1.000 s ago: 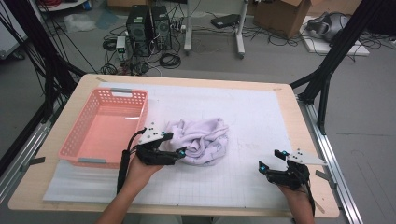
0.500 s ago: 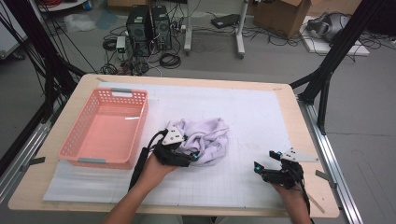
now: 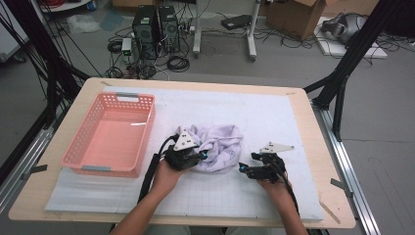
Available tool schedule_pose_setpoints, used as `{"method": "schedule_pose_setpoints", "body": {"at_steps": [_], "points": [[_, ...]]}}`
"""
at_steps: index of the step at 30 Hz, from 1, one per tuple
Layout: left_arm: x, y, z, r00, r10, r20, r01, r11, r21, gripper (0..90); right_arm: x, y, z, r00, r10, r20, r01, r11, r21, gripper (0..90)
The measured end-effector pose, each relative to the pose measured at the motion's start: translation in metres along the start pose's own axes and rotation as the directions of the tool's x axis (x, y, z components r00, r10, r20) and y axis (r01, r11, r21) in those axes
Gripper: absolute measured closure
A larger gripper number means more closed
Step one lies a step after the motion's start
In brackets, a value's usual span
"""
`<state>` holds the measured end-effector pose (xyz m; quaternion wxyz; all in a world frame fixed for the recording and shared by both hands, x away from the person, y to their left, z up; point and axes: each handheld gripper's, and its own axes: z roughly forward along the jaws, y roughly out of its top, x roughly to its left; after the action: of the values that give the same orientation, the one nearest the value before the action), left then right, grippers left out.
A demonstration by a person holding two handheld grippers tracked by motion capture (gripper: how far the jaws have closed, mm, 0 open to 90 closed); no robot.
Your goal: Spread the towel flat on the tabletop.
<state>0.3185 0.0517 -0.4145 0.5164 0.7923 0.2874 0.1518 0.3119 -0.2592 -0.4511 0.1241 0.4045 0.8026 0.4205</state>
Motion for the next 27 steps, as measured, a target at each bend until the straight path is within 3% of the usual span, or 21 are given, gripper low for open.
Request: {"method": "schedule_pose_setpoints", "body": {"at_steps": [4,8,11,15,16,18,19,21,23,27], "points": [[0.0,0.009,-0.015,0.9999,-0.016,-0.002,0.016,0.9977,-0.065,75.9,0.006,0.009,0.013,0.9996,-0.007,-0.027,0.008,0.9999,0.015,41.1],[0.006,0.013,-0.028,0.9985,-0.051,-0.02,0.048,0.992,-0.117,75.9,0.01,0.016,0.023,0.9989,-0.004,-0.047,0.005,0.9999,0.01,42.3],[0.011,0.009,-0.03,0.9973,-0.068,-0.029,0.064,0.9922,-0.107,75.9,0.016,0.023,0.032,0.996,0.027,-0.085,-0.028,0.9996,-0.004,36.4],[0.015,0.003,-0.029,0.9959,-0.084,-0.033,0.081,0.9927,-0.089,75.8,0.031,0.035,0.051,0.9927,0.024,-0.118,-0.023,0.9997,0.006,35.3],[0.017,-0.001,-0.027,0.9949,-0.096,-0.031,0.093,0.9923,-0.082,75.8,0.035,0.039,0.057,0.9931,0.009,-0.117,-0.007,0.9999,0.013,35.4],[0.018,-0.002,-0.026,0.9956,-0.087,-0.033,0.085,0.994,-0.068,75.8,0.044,0.045,0.066,0.9969,-0.035,-0.07,0.038,0.9983,0.044,37.0],[0.018,-0.002,-0.027,0.9954,-0.09,-0.034,0.087,0.9937,-0.07,75.8,0.046,0.048,0.069,0.9973,-0.054,-0.05,0.056,0.997,0.054,41.1],[0.019,-0.002,-0.027,0.9951,-0.092,-0.036,0.089,0.9932,-0.075,75.7,0.049,0.049,0.07,0.9947,-0.102,-0.014,0.102,0.993,0.059,61.1],[0.019,-0.002,-0.028,0.9952,-0.09,-0.038,0.087,0.9936,-0.072,75.6,0.048,0.049,0.07,0.9959,-0.061,-0.067,0.065,0.9964,0.054,75.5],[0.019,-0.003,-0.032,0.9947,-0.1,-0.026,0.098,0.9925,-0.074,75.4,0.044,0.041,0.06,0.9927,-0.048,-0.111,0.052,0.9981,0.033,81.2]]}}
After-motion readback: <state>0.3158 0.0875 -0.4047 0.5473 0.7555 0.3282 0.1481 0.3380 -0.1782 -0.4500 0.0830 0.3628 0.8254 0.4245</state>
